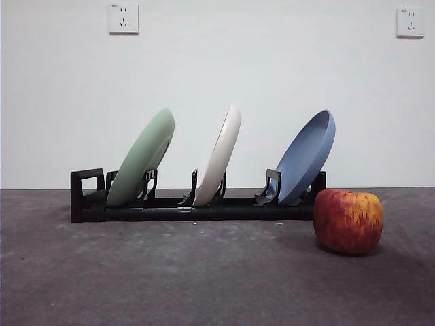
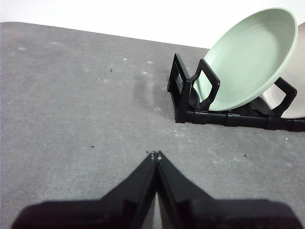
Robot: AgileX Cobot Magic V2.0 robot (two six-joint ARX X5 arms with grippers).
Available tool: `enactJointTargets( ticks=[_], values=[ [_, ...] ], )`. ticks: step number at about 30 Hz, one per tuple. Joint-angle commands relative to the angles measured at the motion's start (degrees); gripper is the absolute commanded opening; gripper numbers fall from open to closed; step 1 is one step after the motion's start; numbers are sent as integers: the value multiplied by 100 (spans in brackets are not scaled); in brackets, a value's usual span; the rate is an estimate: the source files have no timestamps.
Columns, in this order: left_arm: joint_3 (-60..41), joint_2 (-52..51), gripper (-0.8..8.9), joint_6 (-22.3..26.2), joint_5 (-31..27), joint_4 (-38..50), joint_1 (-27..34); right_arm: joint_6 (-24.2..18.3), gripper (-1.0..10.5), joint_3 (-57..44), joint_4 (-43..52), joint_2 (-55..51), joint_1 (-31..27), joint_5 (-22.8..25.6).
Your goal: Take the green plate from the plate rack,put the plate on the table,take the apple from the table,put the apple in the plate
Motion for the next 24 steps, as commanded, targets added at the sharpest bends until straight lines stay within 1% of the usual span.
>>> enactJointTargets(
  ticks=[1, 5, 6, 7, 11, 13, 14, 16, 19, 21, 24],
  values=[
    [-42, 4, -3, 70, -13, 44, 11, 61, -17, -57, 39, -2, -2, -4],
    [-42, 4, -3, 63, -7, 94, 11, 120, -17, -57, 48, -2, -2, -2],
    [-42, 4, -3, 48, 26, 105, 11, 223, -16, -57, 44, -2, 0, -20],
    [-42, 4, -3, 11, 31, 105, 11, 378, -17, -57, 44, -2, 0, -31],
    [-42, 4, -3, -87, 31, 184, 11, 1320, -17, -55, 52, -2, 0, -28],
    [-9, 4, -4, -343, 33, 225, 11, 1853, -17, 2, 55, -2, 0, -28],
    [33, 4, -4, -433, 50, 214, 11, 2009, -17, 59, 50, -2, 0, -28],
    [177, 37, -5, -494, 354, 168, 11, 2323, -17, 258, 15, -2, 0, -13],
    [542, 175, -5, -494, 949, 122, 11, 2463, -17, 715, 2, 85, -4, 26],
    [896, 356, -5, -503, 1309, 57, 11, 2461, -17, 1167, -122, 295, -4, 24],
    [1497, 737, -5, -492, 1657, -35, 11, 2380, -17, 1943, -415, 822, -4, 26]
  ],
)
